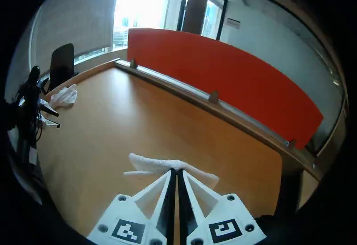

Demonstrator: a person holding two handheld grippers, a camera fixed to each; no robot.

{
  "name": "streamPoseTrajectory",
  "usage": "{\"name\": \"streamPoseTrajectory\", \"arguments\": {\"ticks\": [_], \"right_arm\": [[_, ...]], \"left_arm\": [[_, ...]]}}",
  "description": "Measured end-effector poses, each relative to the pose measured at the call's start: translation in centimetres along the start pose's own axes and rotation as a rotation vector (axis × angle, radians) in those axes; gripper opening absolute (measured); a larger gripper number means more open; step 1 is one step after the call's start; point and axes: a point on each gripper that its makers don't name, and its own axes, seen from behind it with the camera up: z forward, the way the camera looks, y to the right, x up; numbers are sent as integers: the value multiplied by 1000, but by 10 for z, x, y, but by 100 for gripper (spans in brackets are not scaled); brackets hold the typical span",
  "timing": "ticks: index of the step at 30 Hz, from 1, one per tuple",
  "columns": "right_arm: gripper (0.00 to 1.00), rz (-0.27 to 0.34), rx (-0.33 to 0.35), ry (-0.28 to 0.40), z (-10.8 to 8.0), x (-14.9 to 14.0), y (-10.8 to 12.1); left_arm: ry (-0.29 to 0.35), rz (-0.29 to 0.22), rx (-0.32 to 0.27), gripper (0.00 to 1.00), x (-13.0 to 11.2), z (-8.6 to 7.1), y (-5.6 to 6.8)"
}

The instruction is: Fold towel

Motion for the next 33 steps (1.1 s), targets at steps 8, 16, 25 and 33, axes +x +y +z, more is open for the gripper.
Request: {"name": "streamPoseTrajectory", "arguments": {"ticks": [8,16,25,33], "right_arm": [[6,16,-36,-40,1,-12,40],[6,48,-86,-59,-3,-19,81],[6,63,-139,-74,-14,-22,118],[6,68,-158,-86,-21,-27,131]], "left_arm": [[-3,-3,8,98,0,0,-1],[-4,-5,18,98,0,-3,-4],[-8,-5,22,98,-1,-2,-3],[-6,-2,17,98,-1,-3,0]]}}
